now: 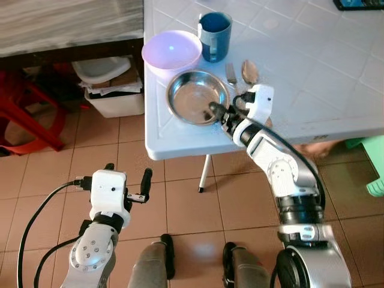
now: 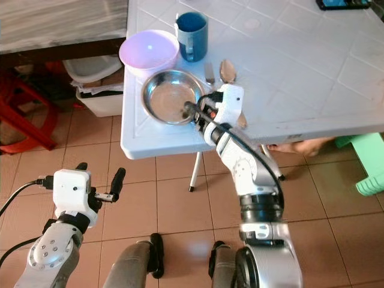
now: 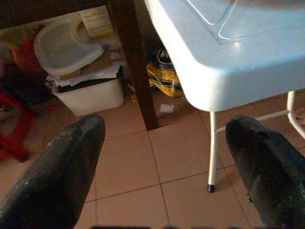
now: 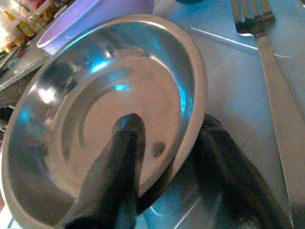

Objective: Setting the table

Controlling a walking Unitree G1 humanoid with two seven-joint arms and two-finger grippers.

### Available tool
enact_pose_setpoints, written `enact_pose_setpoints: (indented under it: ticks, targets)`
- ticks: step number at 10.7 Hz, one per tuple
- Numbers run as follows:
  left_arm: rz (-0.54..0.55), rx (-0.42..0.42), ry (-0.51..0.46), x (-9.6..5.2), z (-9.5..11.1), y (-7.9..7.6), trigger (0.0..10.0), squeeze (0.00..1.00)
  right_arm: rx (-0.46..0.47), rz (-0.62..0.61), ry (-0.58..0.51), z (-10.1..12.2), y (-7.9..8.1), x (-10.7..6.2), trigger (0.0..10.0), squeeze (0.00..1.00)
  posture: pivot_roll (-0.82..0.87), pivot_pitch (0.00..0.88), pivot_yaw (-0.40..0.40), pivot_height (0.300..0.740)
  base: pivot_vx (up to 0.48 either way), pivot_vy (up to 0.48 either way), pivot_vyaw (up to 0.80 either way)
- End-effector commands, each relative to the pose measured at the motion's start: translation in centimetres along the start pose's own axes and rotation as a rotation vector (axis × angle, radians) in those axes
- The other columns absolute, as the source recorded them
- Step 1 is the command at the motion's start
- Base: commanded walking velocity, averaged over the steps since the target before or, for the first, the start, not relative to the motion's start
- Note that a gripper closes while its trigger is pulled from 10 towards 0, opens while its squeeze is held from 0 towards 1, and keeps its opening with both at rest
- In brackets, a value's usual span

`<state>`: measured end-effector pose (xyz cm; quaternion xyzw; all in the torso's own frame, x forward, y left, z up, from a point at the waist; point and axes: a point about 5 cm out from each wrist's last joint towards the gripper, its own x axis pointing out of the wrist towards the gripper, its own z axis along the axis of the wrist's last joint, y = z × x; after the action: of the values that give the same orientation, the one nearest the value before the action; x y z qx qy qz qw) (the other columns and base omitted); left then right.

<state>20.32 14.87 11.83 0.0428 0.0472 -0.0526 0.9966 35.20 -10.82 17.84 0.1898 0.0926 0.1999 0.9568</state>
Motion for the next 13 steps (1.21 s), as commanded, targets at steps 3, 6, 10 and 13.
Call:
enact_pose_setpoints:
  ticks: [3, 6, 10, 13]
  targets:
    - [-0.007, 0.001, 0.001, -0.2, 0.0, 0.1, 10.0, 0.0, 0.065, -0.131, 0.146, -3.2, -2.5, -0.5, 0.0, 0.0, 0.11, 0.284, 0.075, 0.74, 0.0, 0.0, 0.0]
    - [-0.008, -0.003, -0.002, -0.1, 0.0, -0.1, 10.0, 0.0, 0.107, -0.175, 0.165, -3.6, -3.1, -0.6, 0.0, 0.0, 0.11, 0.281, 0.071, 0.74, 0.0, 0.0, 0.0]
    - [0.023, -0.025, 0.003, 0.0, -0.5, -0.1, 10.0, 0.0, 0.081, -0.101, 0.082, -3.1, -2.0, -1.4, 0.0, 0.0, 0.1, 0.247, 0.04, 0.74, 0.0, 0.12, 0.0]
    - [0.104, -0.078, -0.012, 0.7, -1.1, 0.3, 10.0, 0.0, 0.004, -0.077, 0.032, -4.4, -1.5, -3.5, 0.0, 0.0, 0.08, 0.189, 0.009, 0.74, 0.0, 0.48, 0.0]
